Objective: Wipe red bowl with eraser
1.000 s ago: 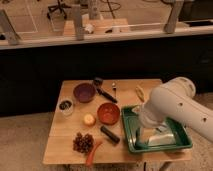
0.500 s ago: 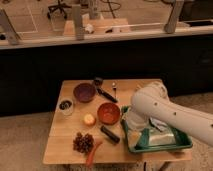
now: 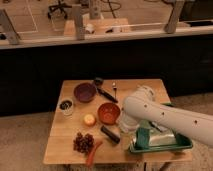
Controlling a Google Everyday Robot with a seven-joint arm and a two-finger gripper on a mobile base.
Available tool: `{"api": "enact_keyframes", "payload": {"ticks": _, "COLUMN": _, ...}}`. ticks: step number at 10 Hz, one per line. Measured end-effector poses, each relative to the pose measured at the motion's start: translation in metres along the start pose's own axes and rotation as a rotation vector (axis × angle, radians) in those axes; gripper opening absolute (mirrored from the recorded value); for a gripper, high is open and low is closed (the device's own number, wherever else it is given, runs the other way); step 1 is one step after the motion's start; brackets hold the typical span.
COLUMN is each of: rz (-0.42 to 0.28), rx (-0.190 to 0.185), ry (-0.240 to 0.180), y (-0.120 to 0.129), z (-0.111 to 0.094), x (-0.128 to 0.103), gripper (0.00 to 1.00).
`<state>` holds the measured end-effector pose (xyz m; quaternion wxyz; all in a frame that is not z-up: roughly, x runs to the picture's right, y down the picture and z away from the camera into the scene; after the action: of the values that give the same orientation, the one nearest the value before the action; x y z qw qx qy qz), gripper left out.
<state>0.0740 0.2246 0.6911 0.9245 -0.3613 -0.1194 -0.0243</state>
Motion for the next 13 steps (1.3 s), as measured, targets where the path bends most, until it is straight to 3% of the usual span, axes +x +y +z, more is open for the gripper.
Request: {"api": "enact_keyframes", "payload": {"ticks": 13, "rz": 0.011, "rx": -0.028, "ry": 0.003, "y": -0.009, "z": 0.084, "x": 0.007, "gripper": 0.80}}
